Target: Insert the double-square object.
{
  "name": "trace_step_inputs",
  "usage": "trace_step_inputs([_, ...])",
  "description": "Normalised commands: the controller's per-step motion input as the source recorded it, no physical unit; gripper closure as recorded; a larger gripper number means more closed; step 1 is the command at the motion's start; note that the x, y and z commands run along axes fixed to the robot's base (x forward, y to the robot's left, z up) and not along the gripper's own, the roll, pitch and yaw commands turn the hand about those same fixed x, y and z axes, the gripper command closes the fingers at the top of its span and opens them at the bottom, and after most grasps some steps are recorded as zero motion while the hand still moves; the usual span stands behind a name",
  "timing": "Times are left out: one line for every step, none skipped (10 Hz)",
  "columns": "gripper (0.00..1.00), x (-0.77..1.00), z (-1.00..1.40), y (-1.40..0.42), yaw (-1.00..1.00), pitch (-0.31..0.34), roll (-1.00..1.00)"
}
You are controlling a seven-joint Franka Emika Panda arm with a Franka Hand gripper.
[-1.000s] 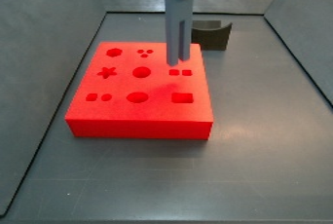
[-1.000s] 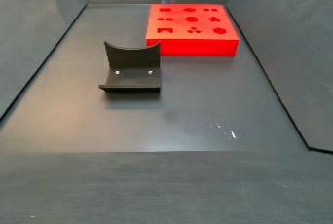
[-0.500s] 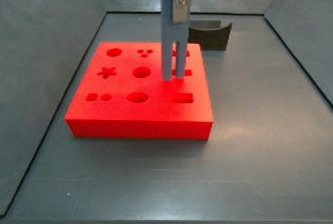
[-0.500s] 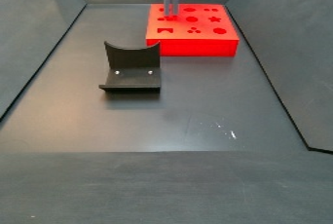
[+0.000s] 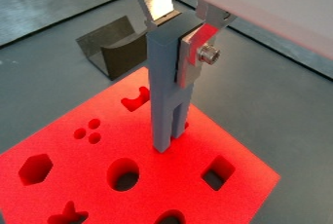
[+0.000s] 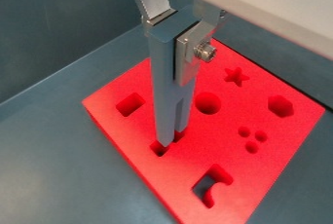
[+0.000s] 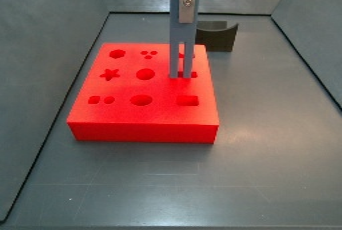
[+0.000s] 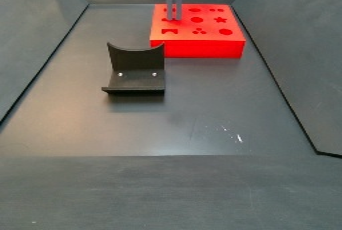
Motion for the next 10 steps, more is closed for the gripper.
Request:
trace_step_inputs([1.0,0.19,-0.32,-0.06,-0.05,0.066,0.0])
trace_step_inputs([1.0,0.46,-0.36,-0.04,-0.17,0.099,0.0])
trace_step_inputs([1.0,0.27,-0.37,0.07,-0.41,0.163,0.0])
trace_step_inputs([1.0,0.05,-0.35,0.13,-0.29,0.146,0.0])
trace_step_inputs([1.0,0.0,-0.33,0.17,-0.23,0.107,0.0])
trace_step_inputs([1.0,-0.14,-0.35,0.16,-0.11,0.07,-0.01])
trace_step_inputs([1.0,-0.13,-0.41,0.11,0.0,0.023,-0.04])
trace_step_inputs([1.0,0.0,-0.57,0.03,0.02,0.0,-0.06])
trace_step_inputs([1.0,0.0,-0.73,0.0,0.03,0.0,-0.04])
trace_step_inputs([1.0,0.0,-0.46,0.01,0.02,-0.001,-0.04])
